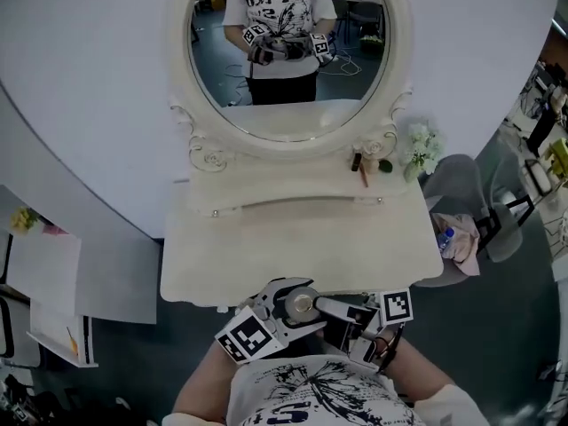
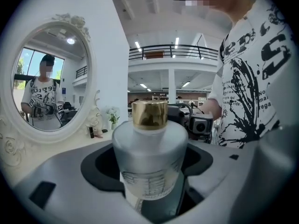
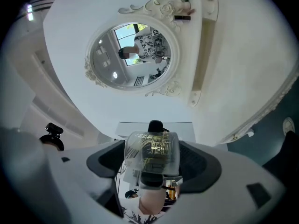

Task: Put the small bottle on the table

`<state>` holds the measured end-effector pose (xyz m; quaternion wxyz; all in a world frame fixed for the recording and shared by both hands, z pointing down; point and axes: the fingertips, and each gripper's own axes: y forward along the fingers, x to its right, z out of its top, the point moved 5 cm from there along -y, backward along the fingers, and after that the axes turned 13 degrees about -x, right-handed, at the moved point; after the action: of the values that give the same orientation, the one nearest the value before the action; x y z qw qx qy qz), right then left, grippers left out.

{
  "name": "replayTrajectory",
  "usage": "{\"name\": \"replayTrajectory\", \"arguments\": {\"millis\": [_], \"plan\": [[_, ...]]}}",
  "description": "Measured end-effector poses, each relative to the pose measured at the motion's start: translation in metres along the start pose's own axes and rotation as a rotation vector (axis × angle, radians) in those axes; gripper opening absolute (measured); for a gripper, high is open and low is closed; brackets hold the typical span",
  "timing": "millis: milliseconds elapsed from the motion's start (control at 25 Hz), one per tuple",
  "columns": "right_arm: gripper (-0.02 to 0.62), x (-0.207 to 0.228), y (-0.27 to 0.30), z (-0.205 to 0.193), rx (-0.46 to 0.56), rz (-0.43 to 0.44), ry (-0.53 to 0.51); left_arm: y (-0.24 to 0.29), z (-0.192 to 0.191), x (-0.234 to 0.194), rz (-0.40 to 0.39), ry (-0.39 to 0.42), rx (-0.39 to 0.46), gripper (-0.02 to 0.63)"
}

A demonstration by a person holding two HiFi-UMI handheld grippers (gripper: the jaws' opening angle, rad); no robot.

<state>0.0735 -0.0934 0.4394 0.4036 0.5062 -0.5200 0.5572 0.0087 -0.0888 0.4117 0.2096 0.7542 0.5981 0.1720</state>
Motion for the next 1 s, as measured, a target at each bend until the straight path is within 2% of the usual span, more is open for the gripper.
{"name": "replayTrajectory", "arguments": {"millis": [200,400,720,1000], "plan": [[0.374,0.013,0.029,0.049,0.024,-0.006,-0.002,-0.007,-0.01,-0.059,-0.006,-0.004,-0.001,0.353],[0.374,0.027,0.049,0.082,0.023,-0.008,0.008,-0.008,-0.023,-0.097,-0.005,-0.014,-0.002,0.353],[0.374,0.061,0.054,0.113,-0.025,-0.018,0.026,0.01,-0.049,-0.129,0.011,-0.038,-0.016,0.353],[0.374,0.101,0.051,0.127,-0.059,-0.015,0.048,0.034,-0.083,-0.143,0.043,-0.094,-0.036,0.351]]}}
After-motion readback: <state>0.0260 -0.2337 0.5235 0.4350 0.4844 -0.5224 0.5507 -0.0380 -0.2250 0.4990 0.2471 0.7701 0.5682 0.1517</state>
